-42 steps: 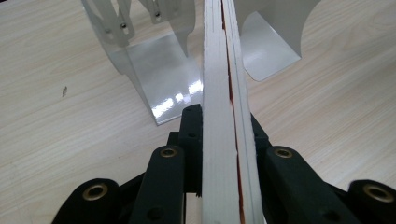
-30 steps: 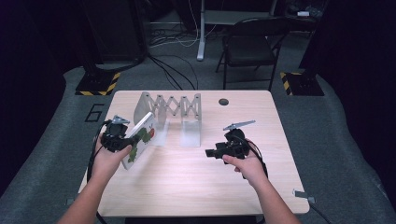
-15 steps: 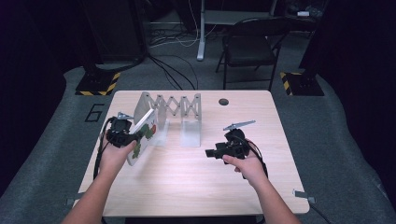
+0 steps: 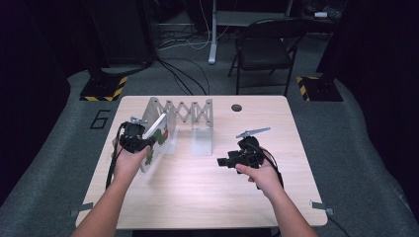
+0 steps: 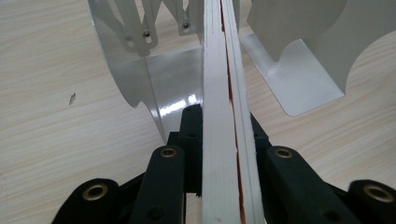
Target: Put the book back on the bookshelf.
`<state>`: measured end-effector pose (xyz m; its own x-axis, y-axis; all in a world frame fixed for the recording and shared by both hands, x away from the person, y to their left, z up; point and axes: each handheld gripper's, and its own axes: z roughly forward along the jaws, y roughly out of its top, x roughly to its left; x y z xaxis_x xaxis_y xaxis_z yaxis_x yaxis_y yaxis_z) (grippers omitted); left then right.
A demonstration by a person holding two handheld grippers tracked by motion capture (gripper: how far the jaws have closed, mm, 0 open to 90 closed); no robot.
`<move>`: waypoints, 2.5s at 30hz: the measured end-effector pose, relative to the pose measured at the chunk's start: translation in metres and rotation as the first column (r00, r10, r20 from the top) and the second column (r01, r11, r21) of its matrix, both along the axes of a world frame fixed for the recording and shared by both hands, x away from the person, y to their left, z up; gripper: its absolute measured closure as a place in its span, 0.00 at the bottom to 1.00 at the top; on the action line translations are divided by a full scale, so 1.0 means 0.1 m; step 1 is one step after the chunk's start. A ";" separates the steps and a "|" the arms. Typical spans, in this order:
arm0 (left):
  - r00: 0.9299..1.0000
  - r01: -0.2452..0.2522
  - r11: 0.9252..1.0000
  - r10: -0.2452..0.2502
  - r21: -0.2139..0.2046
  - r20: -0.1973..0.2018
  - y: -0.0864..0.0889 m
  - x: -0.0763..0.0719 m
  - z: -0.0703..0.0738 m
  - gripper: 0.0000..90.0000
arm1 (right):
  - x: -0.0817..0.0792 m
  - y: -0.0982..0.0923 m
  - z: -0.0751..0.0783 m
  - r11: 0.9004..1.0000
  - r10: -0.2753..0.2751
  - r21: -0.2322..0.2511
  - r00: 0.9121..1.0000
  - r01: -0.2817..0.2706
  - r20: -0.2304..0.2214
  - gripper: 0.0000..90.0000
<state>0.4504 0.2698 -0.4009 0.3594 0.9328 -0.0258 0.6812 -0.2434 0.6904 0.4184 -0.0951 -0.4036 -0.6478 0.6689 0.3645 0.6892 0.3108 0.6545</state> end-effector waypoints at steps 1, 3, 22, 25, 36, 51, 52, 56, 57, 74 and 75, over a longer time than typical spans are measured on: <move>1.000 -0.001 1.000 0.001 0.004 -0.001 -0.01 0.00 0.00 0.85 | 0.00 0.00 0.00 1.000 0.000 0.000 1.000 0.000 0.000 0.42; 1.000 0.001 1.000 -0.001 0.014 -0.004 -0.04 0.02 -0.01 0.85 | 0.00 0.00 0.00 1.000 0.000 -0.001 1.000 0.000 0.000 0.42; 1.000 -0.025 0.999 0.025 0.031 -0.015 -0.12 0.14 -0.10 0.85 | -0.01 0.00 0.01 1.000 0.001 0.002 1.000 -0.001 0.004 0.42; 0.999 -0.035 0.999 0.036 0.036 -0.015 -0.14 0.16 -0.13 0.85 | -0.01 0.00 0.01 1.000 -0.006 0.004 1.000 0.005 0.001 0.42; 0.997 -0.074 0.997 0.075 0.033 -0.018 -0.23 0.25 -0.18 0.85 | 0.00 -0.01 0.00 1.000 -0.001 0.003 1.000 0.001 0.004 0.42; 0.989 -0.147 0.988 0.146 0.046 0.023 -0.31 0.39 -0.25 0.85 | 0.00 0.00 -0.01 1.000 0.003 0.005 1.000 -0.003 0.002 0.42; 0.987 -0.157 0.987 0.156 0.042 0.023 -0.32 0.39 -0.26 0.85 | 0.00 0.00 -0.01 1.000 0.002 0.007 1.000 -0.002 0.002 0.42; 0.982 -0.188 0.981 0.187 0.035 0.033 -0.32 0.41 -0.27 0.85 | 0.00 -0.02 0.00 1.000 -0.001 0.013 1.000 0.001 0.000 0.42; 0.982 -0.189 0.982 0.188 0.028 0.028 -0.32 0.42 -0.27 0.85 | 0.00 -0.02 0.00 1.000 -0.001 0.014 1.000 0.001 -0.001 0.42; 0.967 -0.250 0.968 0.250 0.003 0.052 -0.40 0.50 -0.33 0.85 | 0.00 -0.01 -0.01 1.000 0.002 0.012 1.000 -0.002 -0.002 0.42; 0.967 -0.251 0.968 0.251 0.006 0.049 -0.41 0.49 -0.33 0.84 | 0.00 -0.01 -0.01 1.000 0.004 0.010 1.000 -0.004 0.000 0.42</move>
